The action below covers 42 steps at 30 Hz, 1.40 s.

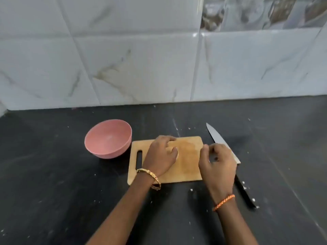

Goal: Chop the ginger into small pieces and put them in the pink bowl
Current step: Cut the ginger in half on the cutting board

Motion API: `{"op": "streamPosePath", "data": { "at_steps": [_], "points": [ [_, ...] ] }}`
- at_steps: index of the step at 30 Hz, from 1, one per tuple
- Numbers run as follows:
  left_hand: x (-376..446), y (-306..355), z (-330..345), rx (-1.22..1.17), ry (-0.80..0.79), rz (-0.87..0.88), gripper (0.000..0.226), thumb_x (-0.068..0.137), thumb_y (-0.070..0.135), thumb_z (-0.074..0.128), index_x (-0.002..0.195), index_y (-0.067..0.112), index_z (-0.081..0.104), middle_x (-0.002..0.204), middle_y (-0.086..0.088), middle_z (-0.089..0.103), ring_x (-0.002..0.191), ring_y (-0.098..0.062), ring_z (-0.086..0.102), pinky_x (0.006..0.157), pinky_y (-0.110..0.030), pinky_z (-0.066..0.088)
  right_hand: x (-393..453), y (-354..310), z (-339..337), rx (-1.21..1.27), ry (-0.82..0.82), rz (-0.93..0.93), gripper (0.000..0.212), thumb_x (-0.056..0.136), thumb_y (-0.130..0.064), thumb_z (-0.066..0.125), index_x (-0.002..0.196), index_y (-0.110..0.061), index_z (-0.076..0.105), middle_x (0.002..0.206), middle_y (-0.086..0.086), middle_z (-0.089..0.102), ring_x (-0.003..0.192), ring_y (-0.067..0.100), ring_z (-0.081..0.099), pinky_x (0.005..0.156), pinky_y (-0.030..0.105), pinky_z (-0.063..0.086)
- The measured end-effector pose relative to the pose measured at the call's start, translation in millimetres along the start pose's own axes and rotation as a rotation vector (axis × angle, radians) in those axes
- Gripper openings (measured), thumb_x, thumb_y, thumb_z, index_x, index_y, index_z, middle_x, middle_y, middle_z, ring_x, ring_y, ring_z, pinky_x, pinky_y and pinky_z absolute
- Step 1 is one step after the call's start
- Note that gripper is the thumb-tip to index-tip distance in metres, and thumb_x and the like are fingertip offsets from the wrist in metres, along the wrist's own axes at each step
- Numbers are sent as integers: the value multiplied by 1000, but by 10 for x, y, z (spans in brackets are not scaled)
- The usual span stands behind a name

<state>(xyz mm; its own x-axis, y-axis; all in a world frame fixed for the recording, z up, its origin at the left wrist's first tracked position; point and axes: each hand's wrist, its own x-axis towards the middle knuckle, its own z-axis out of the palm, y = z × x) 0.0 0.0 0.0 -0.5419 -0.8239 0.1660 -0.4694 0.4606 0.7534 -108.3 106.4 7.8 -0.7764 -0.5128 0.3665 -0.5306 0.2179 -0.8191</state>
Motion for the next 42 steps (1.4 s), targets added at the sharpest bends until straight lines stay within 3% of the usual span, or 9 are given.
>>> {"op": "streamPosePath", "data": {
  "at_steps": [1,3,5,16,20,26,33,36,42],
  "points": [
    [-25,-57,38,28,-26,-24,32,84,24,60,115,23,58,117,6,54,104,-7,50,92,-20,42,-4,142,-4,-184,-32,74,19,81,-26,54,81,-9,62,87,6,61,88,30,55,74,31,36],
    [-58,-195,108,77,-18,-47,37,81,25,63,118,22,57,117,5,52,109,-11,47,97,-23,39,12,409,-37,-488,-124,305,36,82,-20,57,117,-10,54,123,14,48,115,38,40,94,43,30],
    [-74,-303,152,72,1,-65,40,78,23,67,117,22,58,114,3,52,109,-15,48,98,-25,40,29,571,-128,-615,-196,438,45,84,-18,55,127,-10,45,132,16,38,121,39,33,100,49,26],
    [-31,-331,191,-58,26,-159,51,74,23,75,121,24,56,109,7,52,84,-3,54,73,-9,43,287,731,-86,-601,-285,400,30,91,-5,47,120,-1,46,123,22,40,112,40,40,94,44,34],
    [-51,-372,166,-138,100,-186,51,67,17,80,113,28,60,106,4,56,82,-3,57,73,-14,49,282,651,-84,-432,-297,334,31,94,-5,41,125,-2,47,122,23,42,100,36,47,88,36,38],
    [-24,-444,44,-180,59,-231,51,68,17,80,114,26,60,110,2,57,85,-4,58,73,-13,50,264,316,103,5,-302,250,12,96,-18,44,96,-13,55,78,3,59,67,18,52,55,22,37],
    [-58,-492,37,-290,52,-288,38,72,14,77,105,26,61,110,3,61,87,-11,63,79,-27,54,-16,184,418,105,-548,263,14,97,-22,45,87,-12,50,68,2,68,47,4,52,49,25,44],
    [-60,-502,45,-342,94,-317,34,69,12,79,94,25,60,101,9,63,83,-14,63,76,-28,53,-121,146,387,50,-594,209,16,98,-21,40,89,-10,47,73,13,67,55,16,52,44,17,36],
    [-60,-533,55,-405,132,-301,33,65,7,80,92,18,63,95,2,66,83,-11,64,74,-22,53,-170,147,231,-18,-632,137,19,98,-23,39,87,-8,44,74,19,66,66,34,59,48,32,38]
  ]
}}
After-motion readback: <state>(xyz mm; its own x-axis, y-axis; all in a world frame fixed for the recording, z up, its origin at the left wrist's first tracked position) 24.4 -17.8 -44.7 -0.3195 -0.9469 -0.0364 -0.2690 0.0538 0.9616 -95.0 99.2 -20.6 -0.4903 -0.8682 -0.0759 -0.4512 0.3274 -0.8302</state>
